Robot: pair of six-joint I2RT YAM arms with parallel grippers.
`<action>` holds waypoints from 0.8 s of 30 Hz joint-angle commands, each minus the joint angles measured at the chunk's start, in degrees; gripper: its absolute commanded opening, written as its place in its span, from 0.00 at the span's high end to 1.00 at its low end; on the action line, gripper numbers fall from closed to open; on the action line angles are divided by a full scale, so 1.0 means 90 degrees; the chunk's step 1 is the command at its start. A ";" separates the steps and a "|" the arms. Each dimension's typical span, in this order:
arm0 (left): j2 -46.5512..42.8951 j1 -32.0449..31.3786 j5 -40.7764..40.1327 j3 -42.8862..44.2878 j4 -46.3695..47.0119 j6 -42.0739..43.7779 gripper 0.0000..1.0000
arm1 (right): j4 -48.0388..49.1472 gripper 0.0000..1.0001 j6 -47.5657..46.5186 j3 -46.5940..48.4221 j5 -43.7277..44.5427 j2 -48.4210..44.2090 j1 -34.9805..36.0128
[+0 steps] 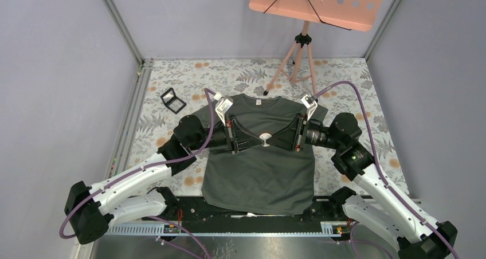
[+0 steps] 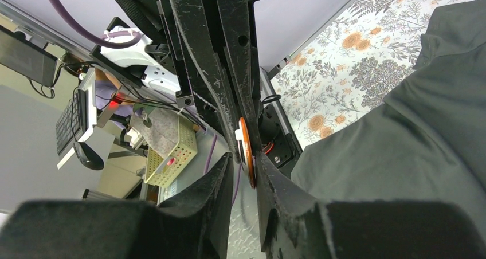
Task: Pin the brooch onto the clothing
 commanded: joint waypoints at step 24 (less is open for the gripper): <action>0.0067 -0.0048 0.0390 0.0310 -0.0557 0.0494 1.00 | -0.1815 0.92 -0.0977 0.0715 0.1162 0.0613 0.0251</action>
